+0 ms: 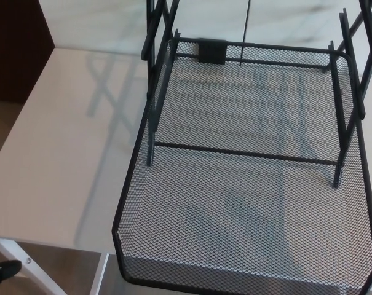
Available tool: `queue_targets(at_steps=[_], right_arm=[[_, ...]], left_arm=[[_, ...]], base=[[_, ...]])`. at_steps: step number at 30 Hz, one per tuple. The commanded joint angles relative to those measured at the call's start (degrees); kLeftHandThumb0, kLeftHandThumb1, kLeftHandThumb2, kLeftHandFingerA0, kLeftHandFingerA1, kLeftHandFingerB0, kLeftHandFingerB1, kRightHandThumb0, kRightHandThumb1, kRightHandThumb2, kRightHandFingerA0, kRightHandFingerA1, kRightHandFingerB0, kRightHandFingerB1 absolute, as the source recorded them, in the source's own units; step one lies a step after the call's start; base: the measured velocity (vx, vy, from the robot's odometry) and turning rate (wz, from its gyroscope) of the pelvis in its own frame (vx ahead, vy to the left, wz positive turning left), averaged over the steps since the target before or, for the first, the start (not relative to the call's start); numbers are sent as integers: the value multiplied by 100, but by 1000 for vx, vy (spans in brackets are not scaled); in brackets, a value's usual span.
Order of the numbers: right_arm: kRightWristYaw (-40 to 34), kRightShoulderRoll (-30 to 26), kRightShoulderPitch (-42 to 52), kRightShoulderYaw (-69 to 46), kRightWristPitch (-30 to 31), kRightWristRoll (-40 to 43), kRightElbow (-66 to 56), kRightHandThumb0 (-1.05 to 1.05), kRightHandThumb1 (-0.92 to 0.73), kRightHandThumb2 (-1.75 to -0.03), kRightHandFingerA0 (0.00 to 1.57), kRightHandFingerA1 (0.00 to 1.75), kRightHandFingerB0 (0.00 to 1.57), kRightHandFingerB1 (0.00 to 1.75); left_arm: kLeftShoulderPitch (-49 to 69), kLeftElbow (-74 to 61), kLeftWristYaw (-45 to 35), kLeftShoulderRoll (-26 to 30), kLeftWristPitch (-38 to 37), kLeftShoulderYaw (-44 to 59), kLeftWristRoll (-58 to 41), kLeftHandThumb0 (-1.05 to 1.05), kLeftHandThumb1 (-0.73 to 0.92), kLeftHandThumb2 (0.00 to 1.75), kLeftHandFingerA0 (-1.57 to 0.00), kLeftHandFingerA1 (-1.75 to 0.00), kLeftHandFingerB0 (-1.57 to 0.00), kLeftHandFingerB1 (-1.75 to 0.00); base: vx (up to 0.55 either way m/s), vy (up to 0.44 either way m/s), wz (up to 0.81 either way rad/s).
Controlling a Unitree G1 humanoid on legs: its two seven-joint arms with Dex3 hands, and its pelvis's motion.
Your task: The robot walk towards a table in front and then pushes a layer of a file tray back to its original position using its right hand
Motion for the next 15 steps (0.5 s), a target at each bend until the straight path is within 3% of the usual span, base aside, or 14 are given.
queue_targets(at_steps=[1,5,6,11,15], right_arm=[[300,17,279,909,-172,-1330,-273,-72,-49,-55,1,41,11,38],[365,-31,408,1289,-152,-1940,-286,-70,-48,-55,0,34,5,39],[332,-57,398,1360,-296,-2142,-147,-68,-37,-83,0,22,0,35],[149,-142,416,1710,-672,-2644,265,-76,-34,-72,1,30,6,41],[4,-256,405,1847,-743,-3004,643,-65,-28,-67,0,35,7,43]], left_arm=[[-1,-10,-17,153,138,45,-23,-12,56,56,-70,-46,-47,-40],[4,53,-52,180,40,36,8,-13,56,56,-68,-46,-48,-40],[3,50,-54,179,55,37,4,-13,55,56,-68,-46,-47,-40],[86,-165,20,200,225,27,42,-12,56,56,-67,-45,-47,-40],[13,-150,-24,198,175,-20,61,-13,55,56,-66,-45,-46,-40]], base=[[0,0,0],[0,0,0],[0,0,0],[0,0,0],[0,0,0]])
